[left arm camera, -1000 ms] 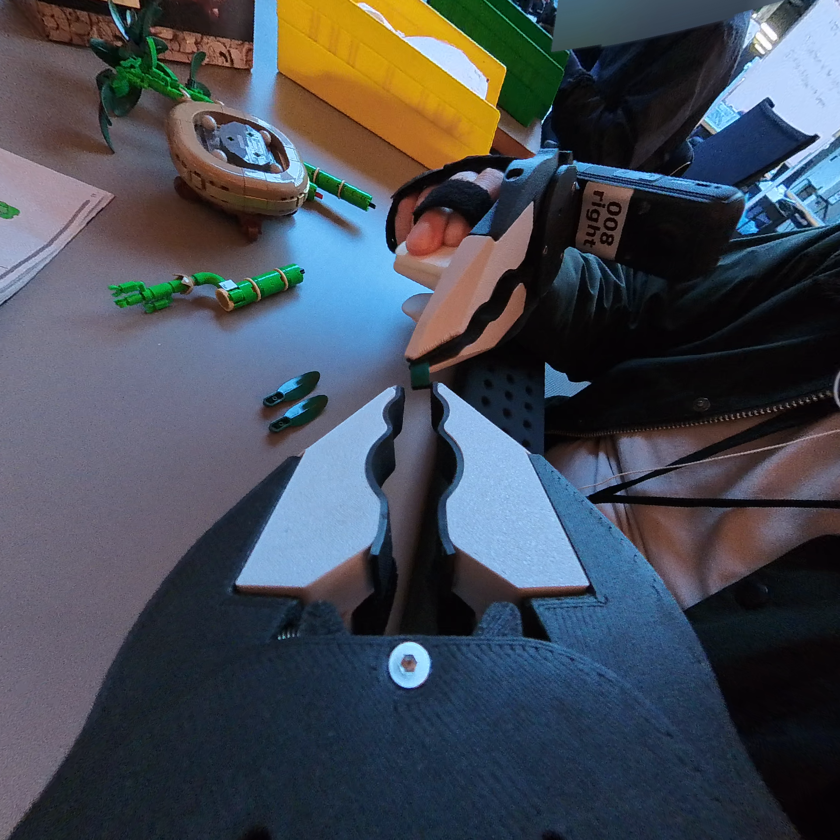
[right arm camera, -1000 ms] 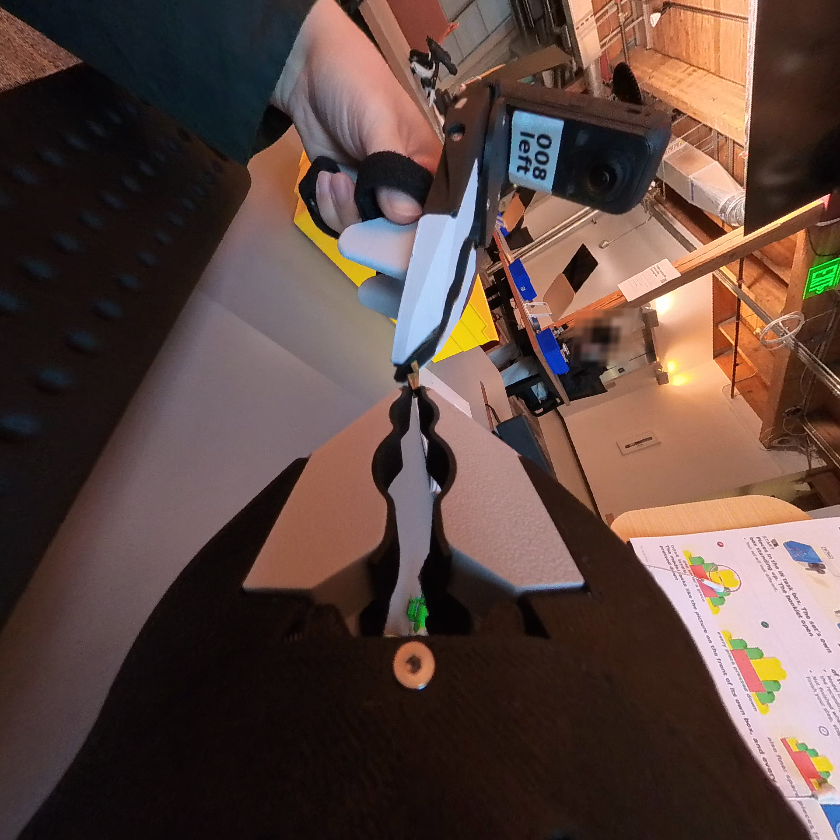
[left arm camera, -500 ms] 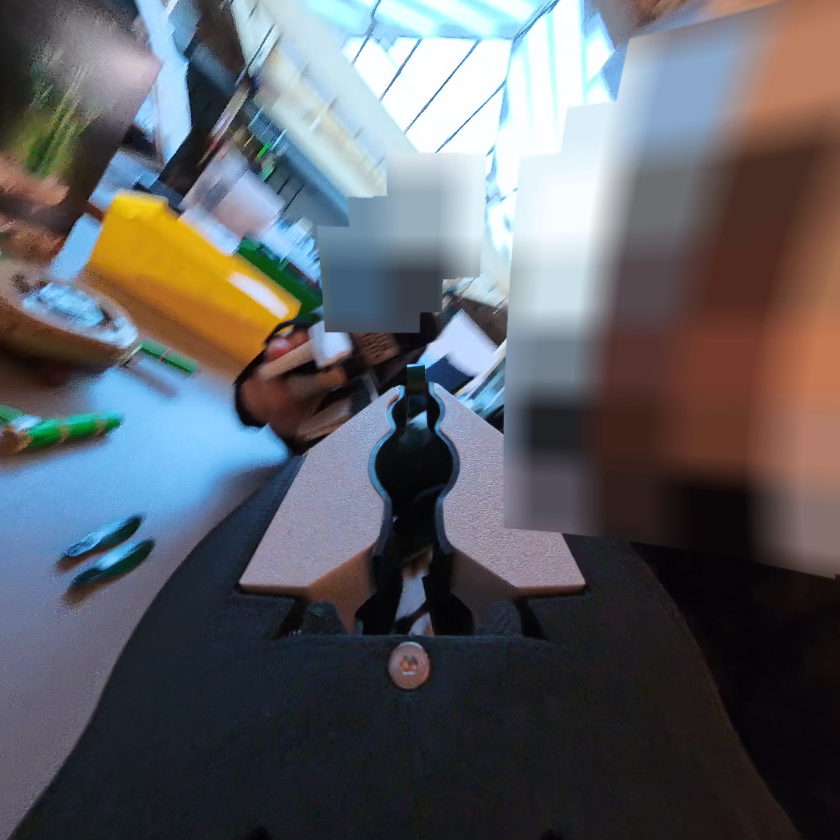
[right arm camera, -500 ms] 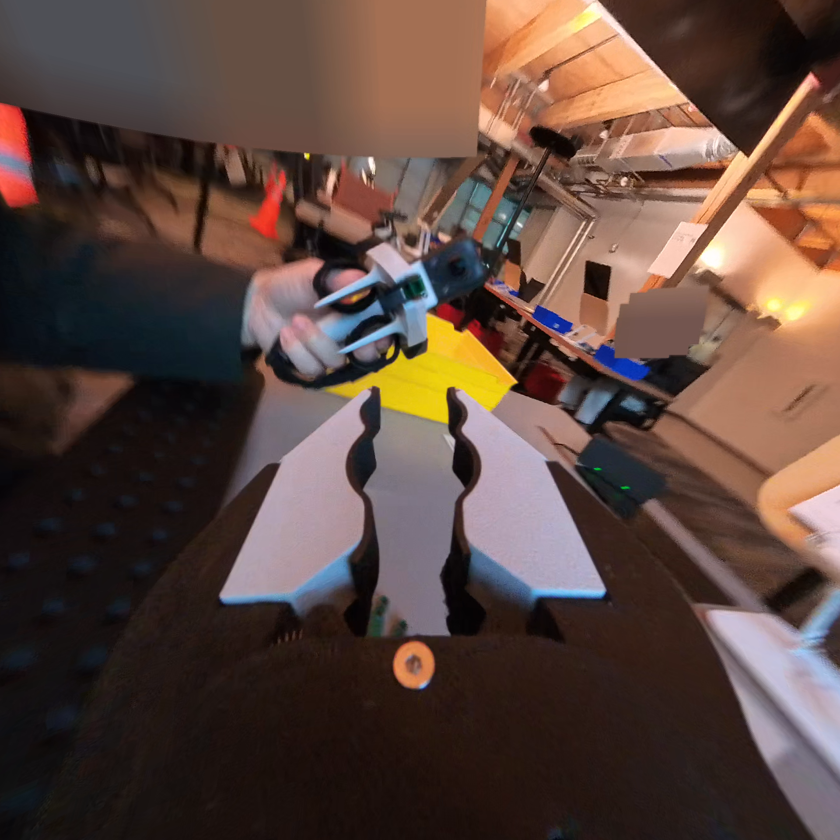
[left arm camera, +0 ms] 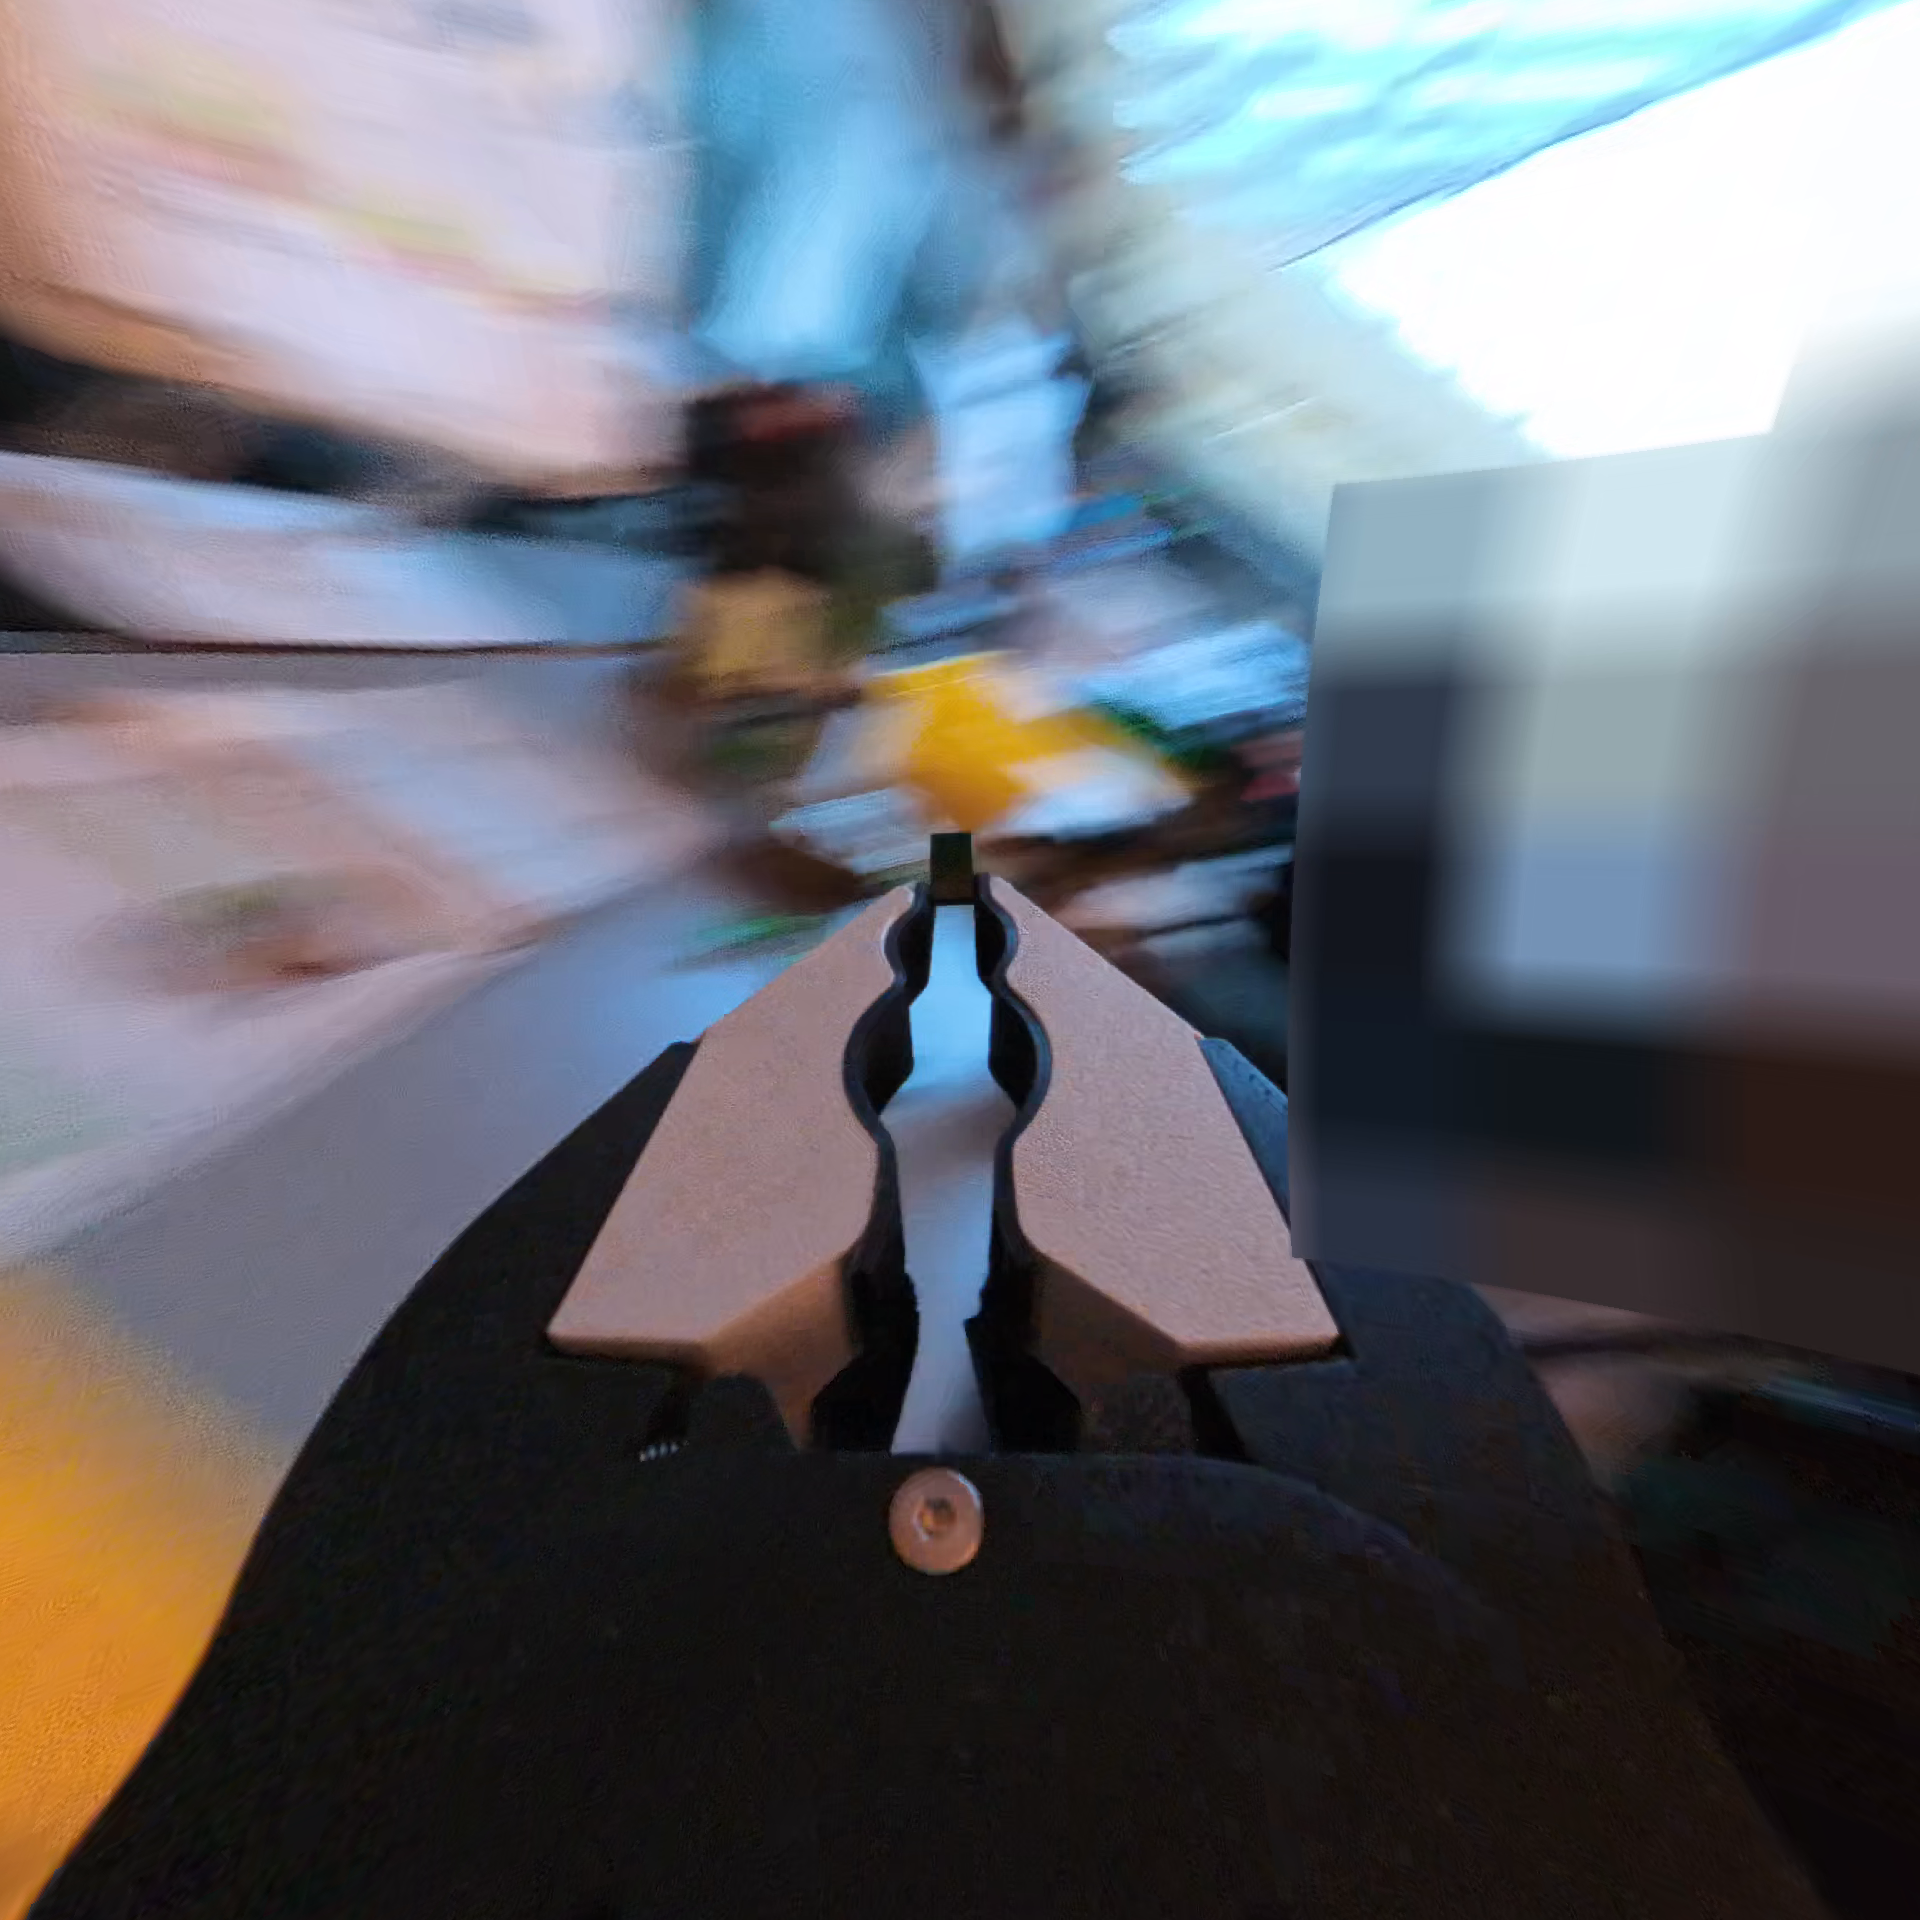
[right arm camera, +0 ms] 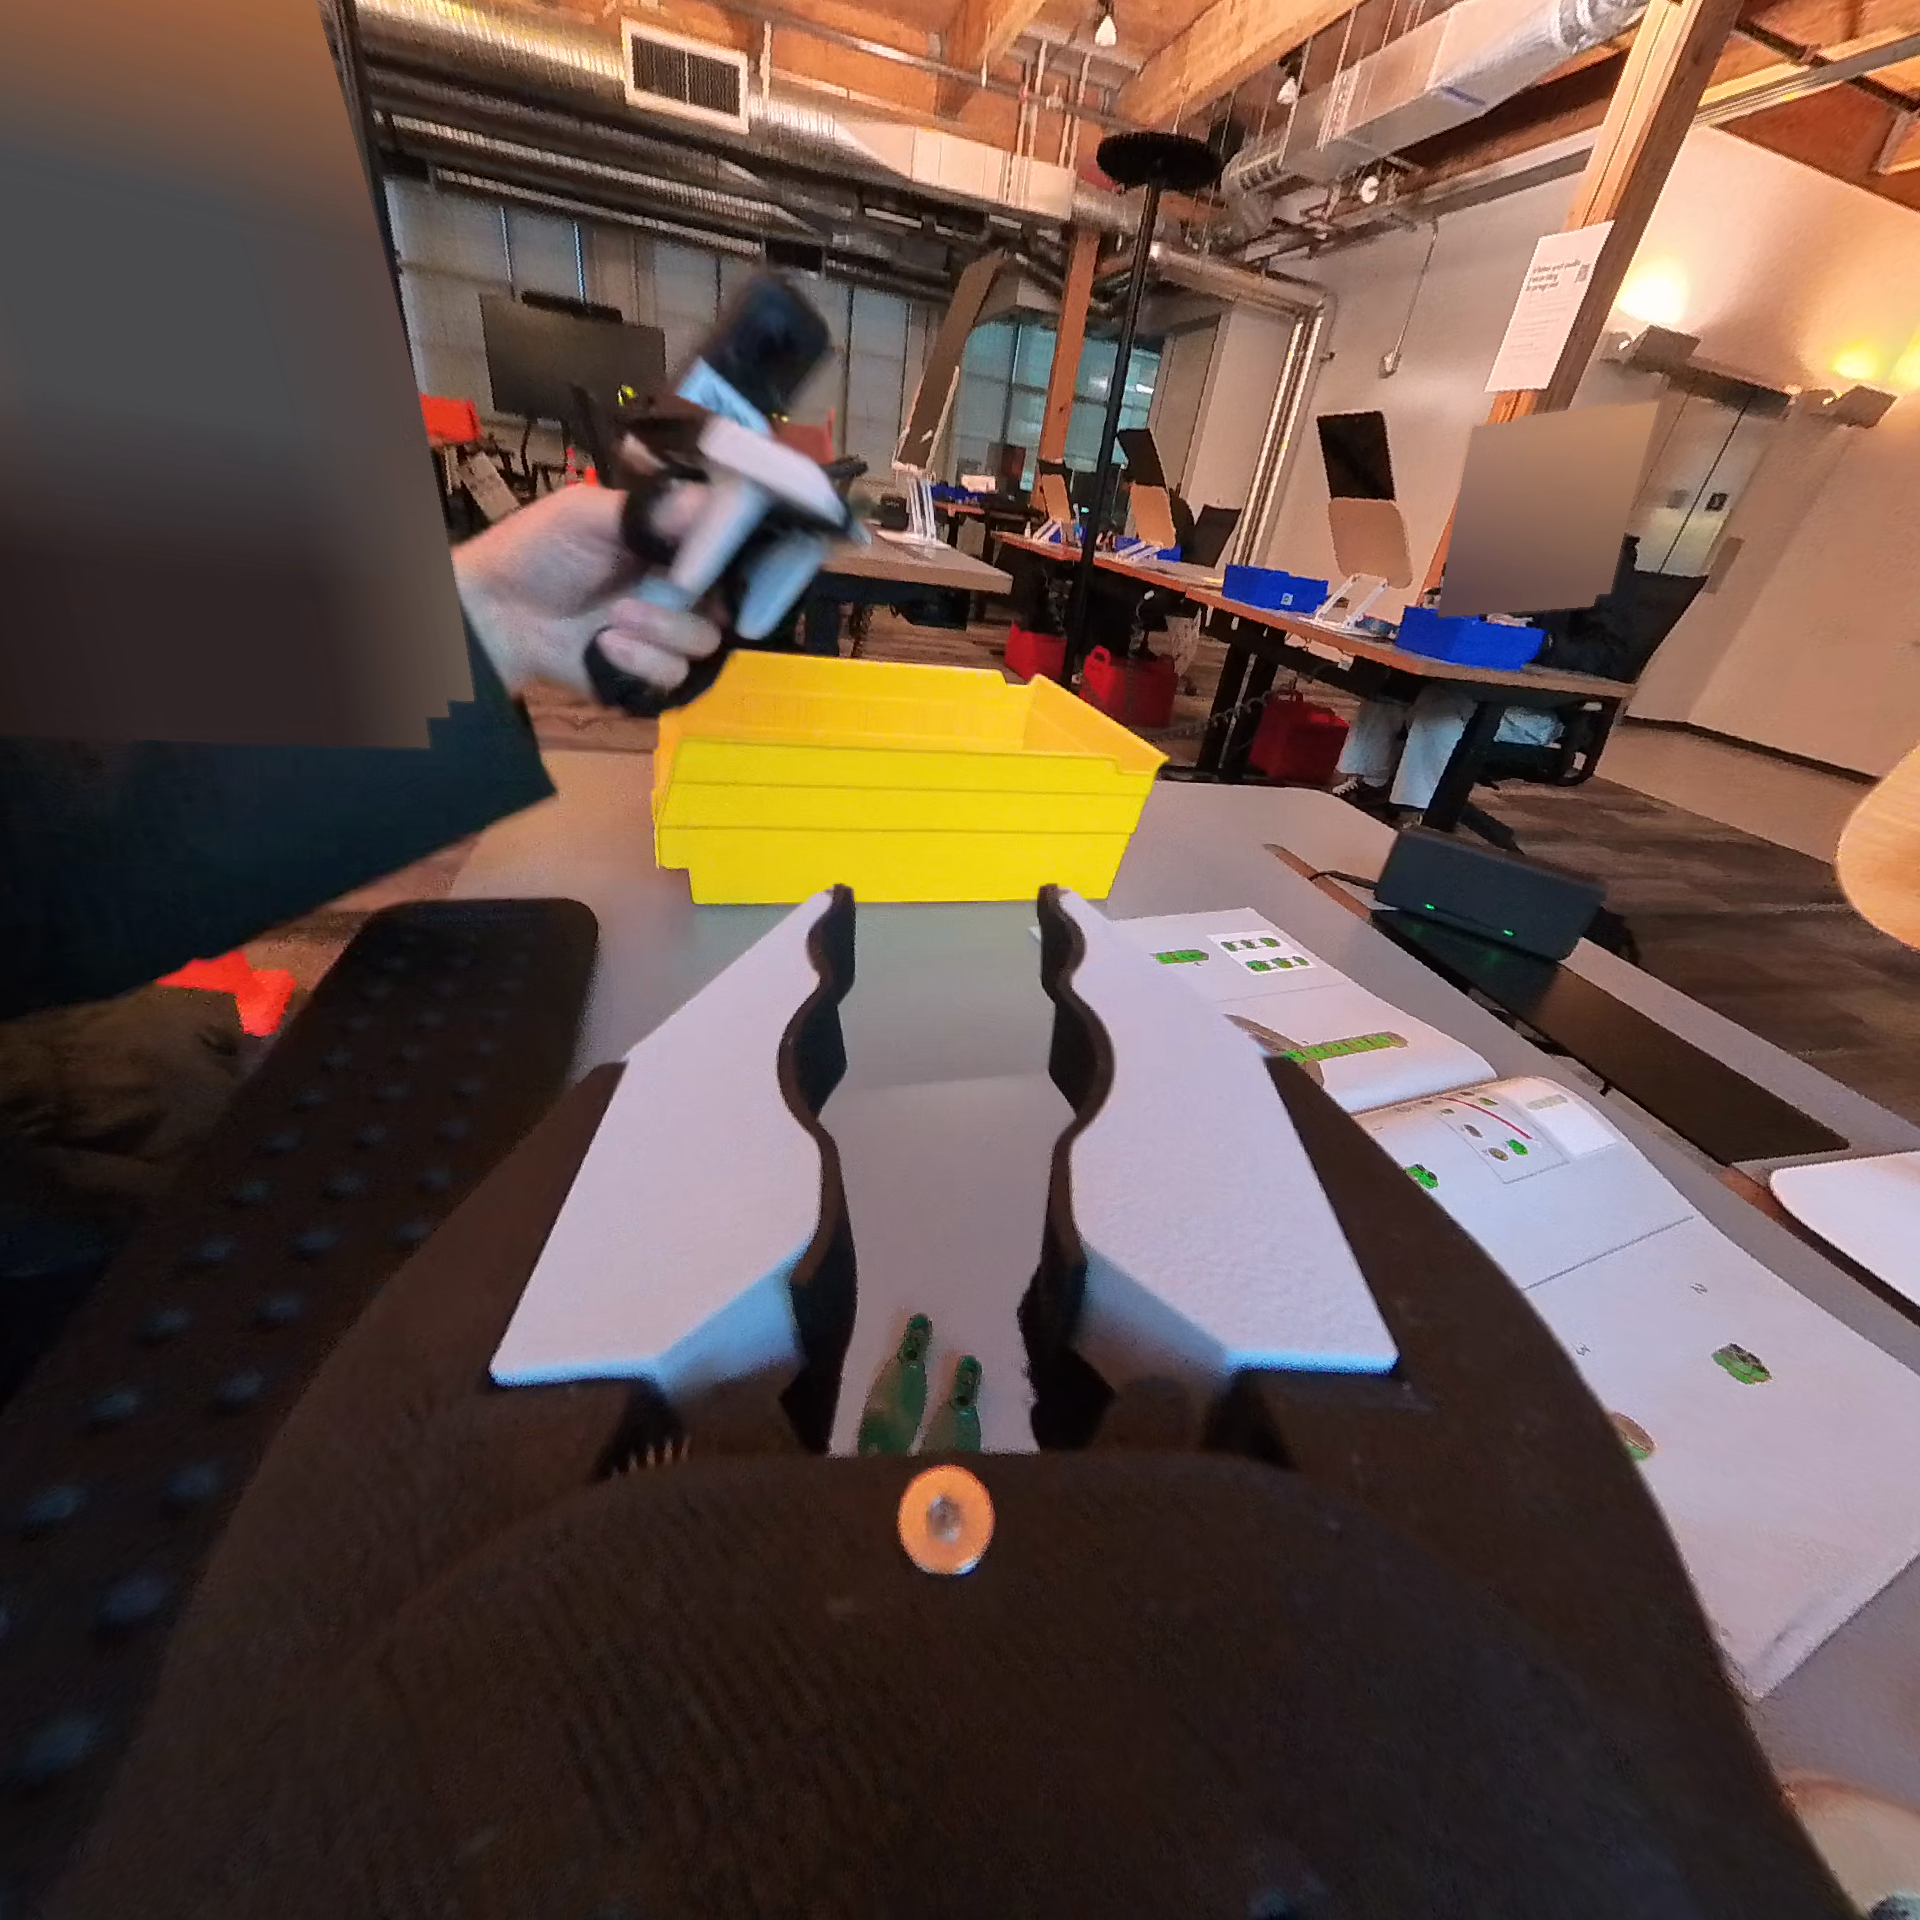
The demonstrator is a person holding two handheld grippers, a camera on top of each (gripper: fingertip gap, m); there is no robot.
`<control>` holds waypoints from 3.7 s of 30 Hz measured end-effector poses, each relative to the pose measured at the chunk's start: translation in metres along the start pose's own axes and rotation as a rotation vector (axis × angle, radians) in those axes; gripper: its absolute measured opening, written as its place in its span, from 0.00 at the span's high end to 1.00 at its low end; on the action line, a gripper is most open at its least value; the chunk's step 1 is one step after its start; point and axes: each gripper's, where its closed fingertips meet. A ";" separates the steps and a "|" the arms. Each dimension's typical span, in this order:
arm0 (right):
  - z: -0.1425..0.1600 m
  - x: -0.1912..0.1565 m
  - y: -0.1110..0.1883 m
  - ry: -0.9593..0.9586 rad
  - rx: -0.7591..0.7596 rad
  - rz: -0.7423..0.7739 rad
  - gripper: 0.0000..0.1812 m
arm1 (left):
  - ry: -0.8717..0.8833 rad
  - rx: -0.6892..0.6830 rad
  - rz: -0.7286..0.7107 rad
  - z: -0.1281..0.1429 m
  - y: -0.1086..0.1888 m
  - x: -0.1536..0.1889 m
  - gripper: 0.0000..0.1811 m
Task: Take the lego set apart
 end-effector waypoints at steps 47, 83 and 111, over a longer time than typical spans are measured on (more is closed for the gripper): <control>0.149 -0.013 0.001 -0.072 -0.772 -0.133 0.97 | -0.216 -0.207 -0.307 0.094 -0.083 0.003 0.84; 0.006 0.004 0.010 -0.122 -0.052 -0.127 0.84 | -0.655 -0.011 -0.125 0.075 -0.091 0.056 0.99; -0.050 -0.045 0.023 1.141 0.160 0.340 1.00 | -0.783 -0.128 -0.154 0.096 -0.110 0.062 0.67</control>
Point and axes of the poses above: each gripper's, where its closed fingertips meet, y back along the fingers, z out of its underside, x = y × z across the jaws, and after that the axes turned 1 degree about z, right-handed
